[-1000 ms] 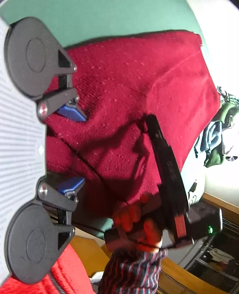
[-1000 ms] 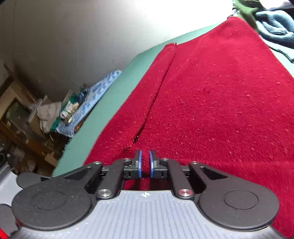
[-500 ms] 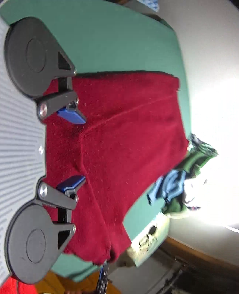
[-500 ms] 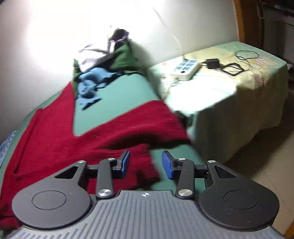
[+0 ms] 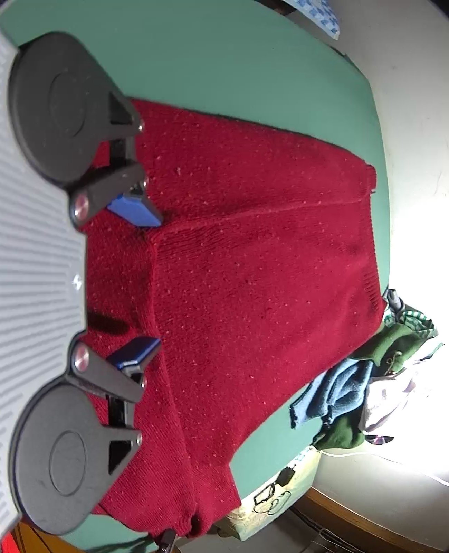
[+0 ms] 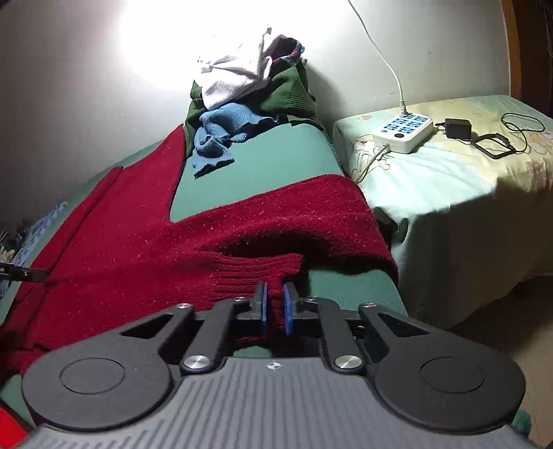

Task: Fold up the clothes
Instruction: 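Grasp the red sweater edge with the right gripper and lift it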

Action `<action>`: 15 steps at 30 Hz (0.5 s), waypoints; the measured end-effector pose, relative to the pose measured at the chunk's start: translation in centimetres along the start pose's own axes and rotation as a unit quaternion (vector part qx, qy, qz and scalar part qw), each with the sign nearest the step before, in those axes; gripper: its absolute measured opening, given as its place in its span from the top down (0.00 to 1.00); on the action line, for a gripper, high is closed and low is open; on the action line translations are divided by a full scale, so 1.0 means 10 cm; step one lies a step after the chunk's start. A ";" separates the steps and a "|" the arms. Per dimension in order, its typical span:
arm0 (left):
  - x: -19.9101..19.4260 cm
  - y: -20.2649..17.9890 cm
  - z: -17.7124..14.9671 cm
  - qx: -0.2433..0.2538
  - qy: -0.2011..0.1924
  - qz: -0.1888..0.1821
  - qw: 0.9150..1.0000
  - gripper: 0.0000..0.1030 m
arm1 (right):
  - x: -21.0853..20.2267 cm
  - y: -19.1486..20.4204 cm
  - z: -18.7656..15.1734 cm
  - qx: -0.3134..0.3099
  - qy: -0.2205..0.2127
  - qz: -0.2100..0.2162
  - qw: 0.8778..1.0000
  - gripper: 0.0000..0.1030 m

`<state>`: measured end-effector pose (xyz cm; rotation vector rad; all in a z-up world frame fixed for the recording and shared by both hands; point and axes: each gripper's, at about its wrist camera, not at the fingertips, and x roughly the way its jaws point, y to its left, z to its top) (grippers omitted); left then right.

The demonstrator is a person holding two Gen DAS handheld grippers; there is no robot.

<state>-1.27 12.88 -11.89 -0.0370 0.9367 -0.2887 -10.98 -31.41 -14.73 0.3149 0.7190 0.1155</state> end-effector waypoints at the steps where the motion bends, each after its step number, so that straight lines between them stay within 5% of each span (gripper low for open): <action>1: 0.01 -0.02 0.00 0.007 0.000 0.003 1.000 0.28 | -0.01 0.01 0.01 0.000 0.001 0.003 1.000 0.92; 6: 0.02 -0.05 0.01 0.040 -0.005 0.003 0.999 0.28 | -0.21 -0.02 0.21 0.074 -0.025 0.046 0.996 0.93; 15: -0.22 -0.01 -0.02 0.116 -0.021 -0.009 0.993 0.28 | -0.36 0.39 0.69 0.181 -0.087 0.173 0.964 0.93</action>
